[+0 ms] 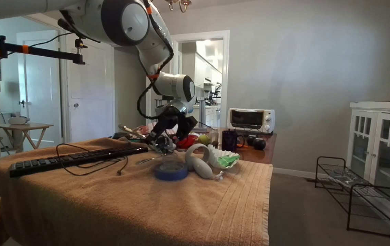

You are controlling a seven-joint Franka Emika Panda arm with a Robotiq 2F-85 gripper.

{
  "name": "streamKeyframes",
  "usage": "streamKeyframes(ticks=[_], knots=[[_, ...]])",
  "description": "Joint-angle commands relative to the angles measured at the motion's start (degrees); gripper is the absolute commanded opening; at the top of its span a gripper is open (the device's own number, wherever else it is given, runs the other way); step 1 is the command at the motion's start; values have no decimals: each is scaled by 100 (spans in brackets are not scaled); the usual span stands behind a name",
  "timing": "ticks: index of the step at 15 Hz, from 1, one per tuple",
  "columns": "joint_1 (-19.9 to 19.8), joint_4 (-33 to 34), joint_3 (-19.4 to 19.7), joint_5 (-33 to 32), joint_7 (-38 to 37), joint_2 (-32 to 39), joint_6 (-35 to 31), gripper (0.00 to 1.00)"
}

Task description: Use one silver spoon to place the toy car in the glass cup.

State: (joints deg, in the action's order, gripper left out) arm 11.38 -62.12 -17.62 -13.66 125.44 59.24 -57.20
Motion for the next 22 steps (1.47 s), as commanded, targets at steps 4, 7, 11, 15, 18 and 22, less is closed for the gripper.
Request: streamKeyframes(ticks=[4, 7, 11, 15, 18, 22], knots=[[-165, -192, -62, 68, 226, -140, -44, 1], [-181, -149, -57, 60, 303, -128, -28, 1], [-21, 35, 153, 116, 315, -23, 10, 5], [-9, 45, 147, 141, 335, -32, 3, 1], [19, 55, 147, 129, 358, -41, -20, 1], [96, 90, 137, 113, 359, -29, -14, 1]])
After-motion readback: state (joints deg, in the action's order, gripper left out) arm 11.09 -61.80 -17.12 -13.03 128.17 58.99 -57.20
